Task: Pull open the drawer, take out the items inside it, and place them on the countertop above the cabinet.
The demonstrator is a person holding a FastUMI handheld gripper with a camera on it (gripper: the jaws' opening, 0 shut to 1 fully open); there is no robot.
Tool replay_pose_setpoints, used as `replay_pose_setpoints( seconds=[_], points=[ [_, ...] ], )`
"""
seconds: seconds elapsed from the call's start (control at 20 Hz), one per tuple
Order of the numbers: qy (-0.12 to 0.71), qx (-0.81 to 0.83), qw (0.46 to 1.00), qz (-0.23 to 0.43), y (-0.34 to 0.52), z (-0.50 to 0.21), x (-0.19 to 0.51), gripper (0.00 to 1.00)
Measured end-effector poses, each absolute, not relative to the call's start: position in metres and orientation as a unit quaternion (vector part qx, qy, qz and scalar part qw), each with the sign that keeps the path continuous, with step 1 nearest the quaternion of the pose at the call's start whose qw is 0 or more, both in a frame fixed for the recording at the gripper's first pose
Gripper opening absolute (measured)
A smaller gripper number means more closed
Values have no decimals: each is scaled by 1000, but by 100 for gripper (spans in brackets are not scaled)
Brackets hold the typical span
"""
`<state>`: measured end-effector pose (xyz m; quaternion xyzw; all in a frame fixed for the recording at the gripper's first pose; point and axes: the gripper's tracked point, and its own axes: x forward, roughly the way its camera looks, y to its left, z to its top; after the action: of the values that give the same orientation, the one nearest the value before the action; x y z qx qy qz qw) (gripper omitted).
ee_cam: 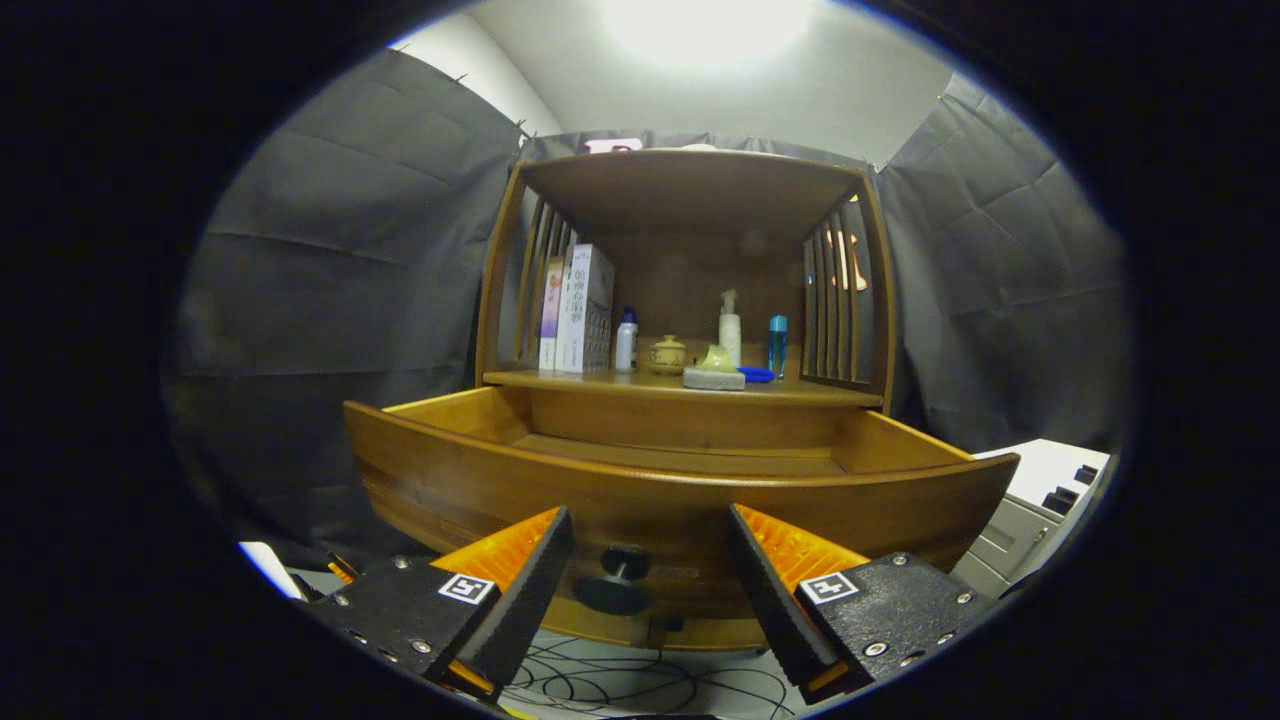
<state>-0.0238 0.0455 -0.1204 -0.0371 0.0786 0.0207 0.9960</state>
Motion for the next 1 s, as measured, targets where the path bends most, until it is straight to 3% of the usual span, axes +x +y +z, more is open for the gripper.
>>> replay_pose_setpoints(
  seconds=[0.55, 1.0],
  points=[
    [83, -24, 995, -43, 34, -119, -6, 95],
    [80, -34, 996, -34, 30, -117, 37, 96]
  ],
)
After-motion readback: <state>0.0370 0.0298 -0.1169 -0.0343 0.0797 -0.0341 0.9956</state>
